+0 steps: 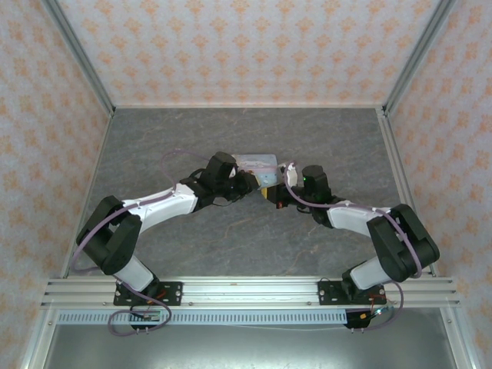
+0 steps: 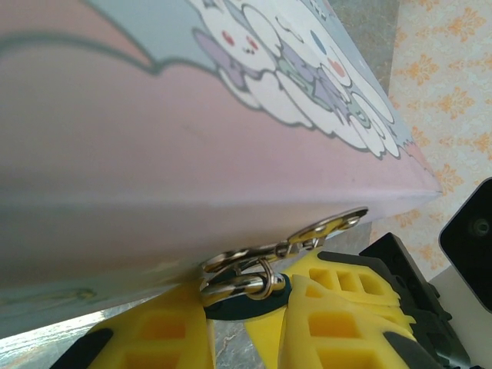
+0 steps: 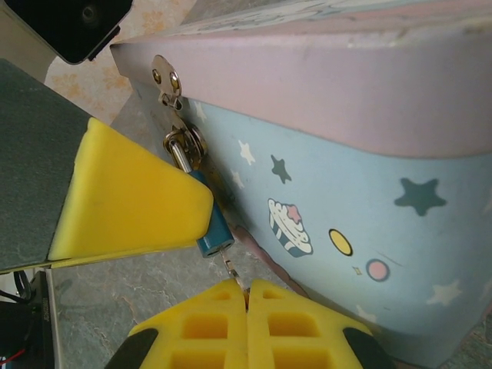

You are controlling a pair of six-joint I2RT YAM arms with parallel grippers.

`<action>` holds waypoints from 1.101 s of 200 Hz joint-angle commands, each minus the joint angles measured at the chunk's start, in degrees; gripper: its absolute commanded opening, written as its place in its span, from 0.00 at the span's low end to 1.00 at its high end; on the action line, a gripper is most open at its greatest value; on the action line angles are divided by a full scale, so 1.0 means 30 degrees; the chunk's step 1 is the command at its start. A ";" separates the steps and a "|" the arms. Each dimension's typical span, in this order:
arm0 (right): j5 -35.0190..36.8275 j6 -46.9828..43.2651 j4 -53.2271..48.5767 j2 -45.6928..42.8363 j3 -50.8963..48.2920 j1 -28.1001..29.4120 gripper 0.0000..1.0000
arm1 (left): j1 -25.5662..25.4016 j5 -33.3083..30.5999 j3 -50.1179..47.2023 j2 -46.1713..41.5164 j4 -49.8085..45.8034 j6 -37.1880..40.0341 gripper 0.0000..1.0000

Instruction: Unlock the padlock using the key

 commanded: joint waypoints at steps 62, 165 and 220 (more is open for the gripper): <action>-0.0284 0.0604 0.1995 0.0350 0.1832 -0.0140 0.00 | -0.0498 0.1977 0.0803 -0.0419 0.0338 0.0568 0.20; 0.0363 0.1747 0.2805 0.1237 0.0551 -0.0101 0.00 | -0.0498 0.1688 -0.0118 0.1214 0.2282 -0.0023 0.20; 0.0981 0.2575 0.4201 0.1910 -0.0583 0.0102 0.00 | -0.0586 0.1450 -0.0561 0.2186 0.3073 -0.0220 0.21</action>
